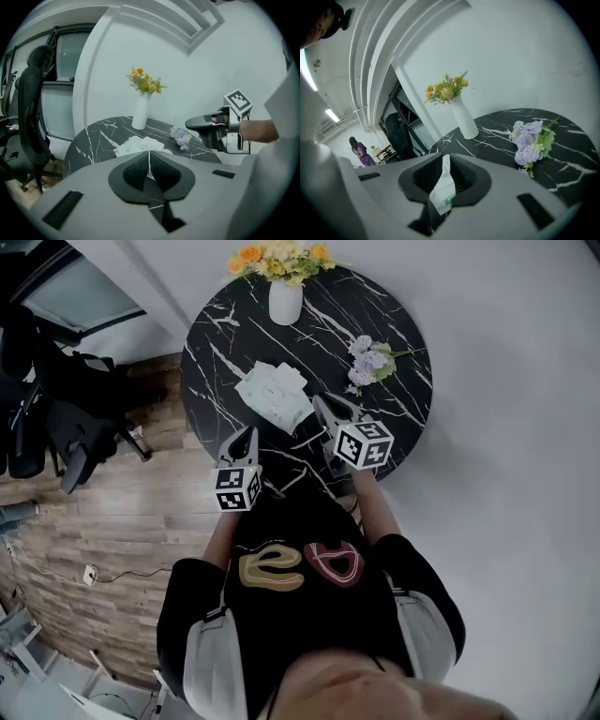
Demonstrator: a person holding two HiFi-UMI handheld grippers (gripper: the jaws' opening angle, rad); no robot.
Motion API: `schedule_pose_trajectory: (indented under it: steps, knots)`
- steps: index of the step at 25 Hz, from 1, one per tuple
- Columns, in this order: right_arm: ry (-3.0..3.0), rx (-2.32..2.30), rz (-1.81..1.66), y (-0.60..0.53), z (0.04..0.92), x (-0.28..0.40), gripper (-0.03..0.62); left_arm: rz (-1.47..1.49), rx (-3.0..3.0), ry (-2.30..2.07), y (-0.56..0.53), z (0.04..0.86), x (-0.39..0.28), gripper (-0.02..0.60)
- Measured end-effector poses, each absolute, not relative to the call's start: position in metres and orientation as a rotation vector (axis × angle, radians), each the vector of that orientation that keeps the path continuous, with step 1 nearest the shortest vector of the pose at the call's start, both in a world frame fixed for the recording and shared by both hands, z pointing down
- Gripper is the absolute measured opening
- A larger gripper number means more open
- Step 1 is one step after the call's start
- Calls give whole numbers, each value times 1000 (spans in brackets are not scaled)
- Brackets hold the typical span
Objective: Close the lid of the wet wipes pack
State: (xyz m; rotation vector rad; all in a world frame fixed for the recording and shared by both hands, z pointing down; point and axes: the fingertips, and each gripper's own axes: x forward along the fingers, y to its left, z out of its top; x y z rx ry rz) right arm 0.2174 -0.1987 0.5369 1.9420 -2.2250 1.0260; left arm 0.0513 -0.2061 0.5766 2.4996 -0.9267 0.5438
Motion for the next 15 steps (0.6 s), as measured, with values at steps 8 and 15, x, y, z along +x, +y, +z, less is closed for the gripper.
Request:
schedule_pose_trajectory:
  steps: [8, 15]
  knots:
    - [-2239, 1914, 1200, -232, 559, 238, 40, 549, 2441, -973, -221, 591, 60, 21]
    - [-2242, 1862, 1354, -255, 580, 245, 74, 583, 2405, -1035, -231, 599, 60, 21]
